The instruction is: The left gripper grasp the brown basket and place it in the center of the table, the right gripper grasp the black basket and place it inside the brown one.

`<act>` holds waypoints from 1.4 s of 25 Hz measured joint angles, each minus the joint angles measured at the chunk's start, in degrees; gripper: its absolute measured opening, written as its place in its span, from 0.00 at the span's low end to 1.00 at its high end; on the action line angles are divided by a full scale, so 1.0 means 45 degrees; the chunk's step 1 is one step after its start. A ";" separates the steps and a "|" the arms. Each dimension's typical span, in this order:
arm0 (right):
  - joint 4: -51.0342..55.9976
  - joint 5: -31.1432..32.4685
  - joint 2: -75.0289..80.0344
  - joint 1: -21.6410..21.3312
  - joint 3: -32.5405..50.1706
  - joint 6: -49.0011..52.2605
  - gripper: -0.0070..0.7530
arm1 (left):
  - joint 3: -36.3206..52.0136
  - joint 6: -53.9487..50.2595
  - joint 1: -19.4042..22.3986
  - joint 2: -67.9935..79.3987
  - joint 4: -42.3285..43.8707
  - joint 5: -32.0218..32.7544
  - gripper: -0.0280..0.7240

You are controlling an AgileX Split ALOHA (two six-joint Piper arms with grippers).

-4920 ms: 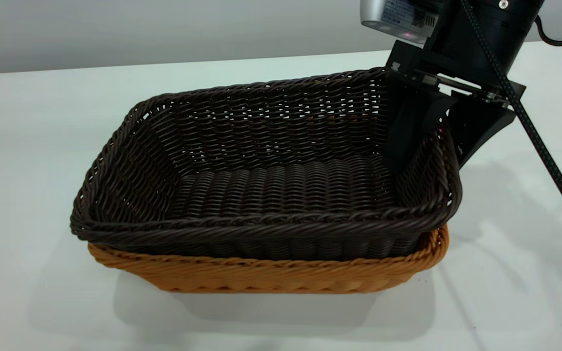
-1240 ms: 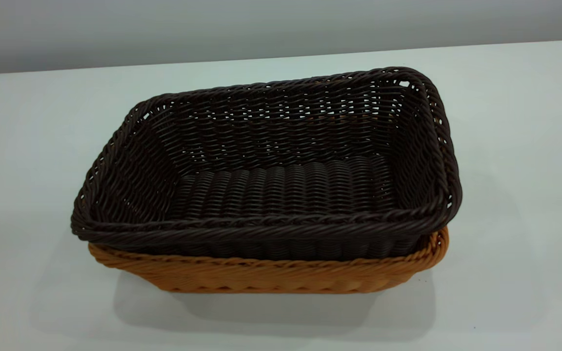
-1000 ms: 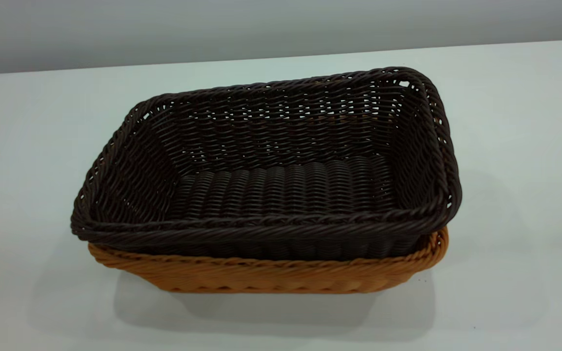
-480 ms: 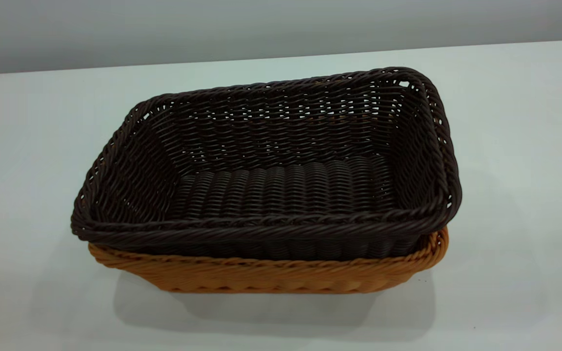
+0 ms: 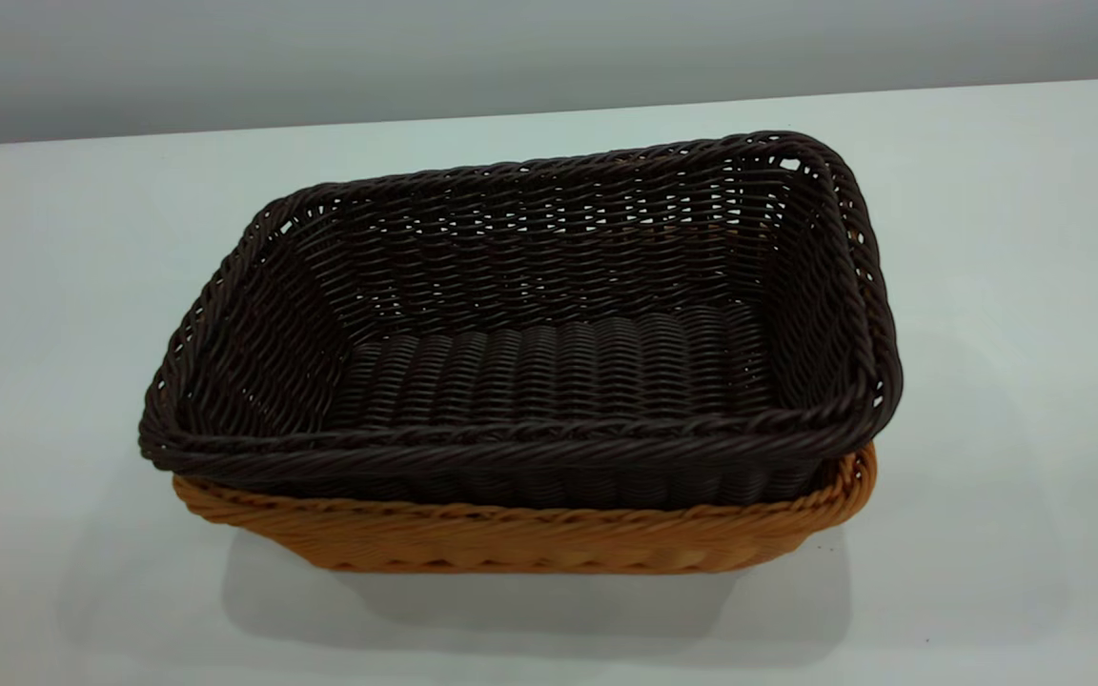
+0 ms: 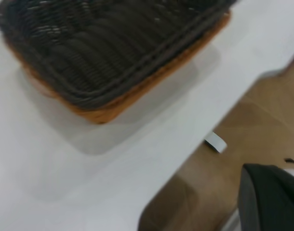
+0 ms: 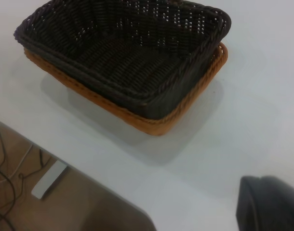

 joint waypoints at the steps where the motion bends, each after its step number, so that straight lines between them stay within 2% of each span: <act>1: 0.0000 0.0000 0.0000 0.0000 0.0000 0.0000 0.01 | 0.0000 -0.0436 0.0000 -0.0072 0.0322 0.0013 0.04; 5: 0.0013 0.0000 0.0000 0.0000 -0.0010 0.0000 0.01 | 0.0011 -0.1400 0.0000 -0.0334 0.1033 0.0043 0.04; 12: 0.0045 0.0000 -0.0011 -0.0226 -0.0010 0.0000 0.01 | 0.0011 -0.1389 0.0000 -0.0334 0.1047 0.0043 0.04; 15: 0.0055 0.0000 -0.0011 -0.1065 -0.0010 0.0000 0.01 | 0.0011 -0.1389 0.0000 -0.0360 0.1047 0.0043 0.04; 19: 0.0071 0.0000 -0.0011 -0.3073 -0.0010 0.0000 0.01 | 0.0011 -0.1377 0.0238 -0.0390 0.1035 0.0043 0.04; 22: 0.0071 0.0000 -0.0011 -0.4903 -0.0010 0.0000 0.01 | 0.0011 -0.1377 0.1301 -0.0390 0.1024 0.0030 0.04; 26: 0.0084 0.0000 -0.0053 -0.7374 -0.0010 0.0000 0.01 | 0.0011 -0.1377 0.3473 -0.0400 0.1024 0.0030 0.04; 29: 0.0084 0.0000 -0.0335 -0.8757 -0.0010 0.0000 0.01 | 0.0011 -0.1377 0.5262 -0.0400 0.1021 0.0030 0.04; 32: 0.0096 -0.0010 -0.1161 -0.9302 -0.0010 0.0000 0.01 | 0.0011 -0.1377 0.7109 -0.0400 0.1021 0.0019 0.04; 35: 0.0124 0.0142 -0.1425 -0.9285 -0.0079 0.0000 0.01 | 0.0011 -0.1365 0.8548 -0.0454 0.1038 0.0019 0.04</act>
